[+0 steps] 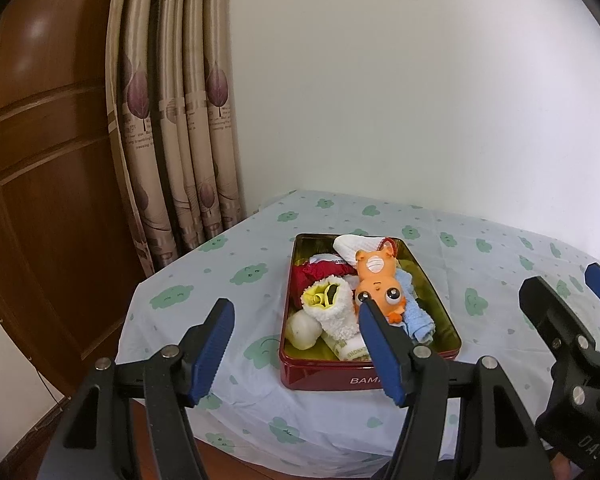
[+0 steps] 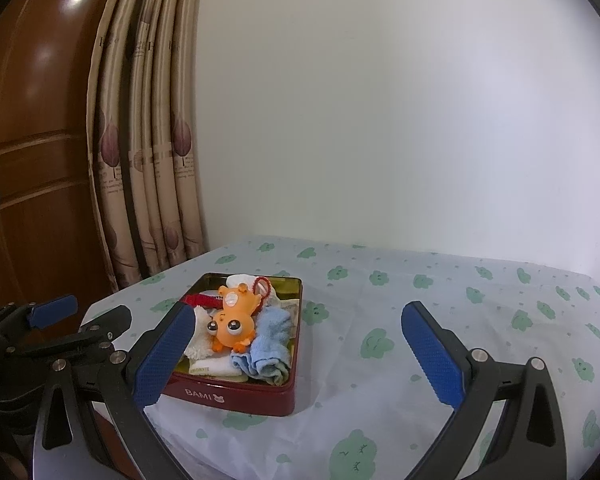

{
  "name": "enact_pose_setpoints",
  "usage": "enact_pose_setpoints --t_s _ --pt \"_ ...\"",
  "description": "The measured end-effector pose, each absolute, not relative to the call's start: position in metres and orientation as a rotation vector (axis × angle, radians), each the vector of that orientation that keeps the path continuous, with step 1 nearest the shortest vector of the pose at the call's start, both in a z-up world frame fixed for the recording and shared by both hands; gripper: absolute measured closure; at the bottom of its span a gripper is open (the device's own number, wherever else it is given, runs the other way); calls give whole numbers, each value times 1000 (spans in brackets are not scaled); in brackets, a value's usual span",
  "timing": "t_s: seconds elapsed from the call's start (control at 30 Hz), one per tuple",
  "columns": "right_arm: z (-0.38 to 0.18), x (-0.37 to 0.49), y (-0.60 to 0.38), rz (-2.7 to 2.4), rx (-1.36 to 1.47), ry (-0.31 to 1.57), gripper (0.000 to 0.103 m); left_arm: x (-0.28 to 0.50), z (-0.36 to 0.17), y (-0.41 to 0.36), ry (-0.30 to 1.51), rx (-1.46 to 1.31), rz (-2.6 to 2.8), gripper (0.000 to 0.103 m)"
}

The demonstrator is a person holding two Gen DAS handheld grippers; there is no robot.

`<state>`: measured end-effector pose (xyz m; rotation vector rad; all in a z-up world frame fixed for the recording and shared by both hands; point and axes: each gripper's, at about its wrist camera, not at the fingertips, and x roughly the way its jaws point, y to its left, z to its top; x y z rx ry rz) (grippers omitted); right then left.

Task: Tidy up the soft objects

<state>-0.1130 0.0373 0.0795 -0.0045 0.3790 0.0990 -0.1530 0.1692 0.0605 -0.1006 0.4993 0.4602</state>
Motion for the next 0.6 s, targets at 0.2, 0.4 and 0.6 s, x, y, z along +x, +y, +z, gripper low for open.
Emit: enact_pose_setpoints --t_s 0.2,0.4,0.6 --pt "79 -114 37 97 -1 388 1 -152 60 169 500 -101 461 37" --pt "78 -112 37 96 2 398 1 -152 60 169 505 -103 461 37" --pt "78 -112 37 95 1 399 1 -151 61 170 507 -103 462 37"
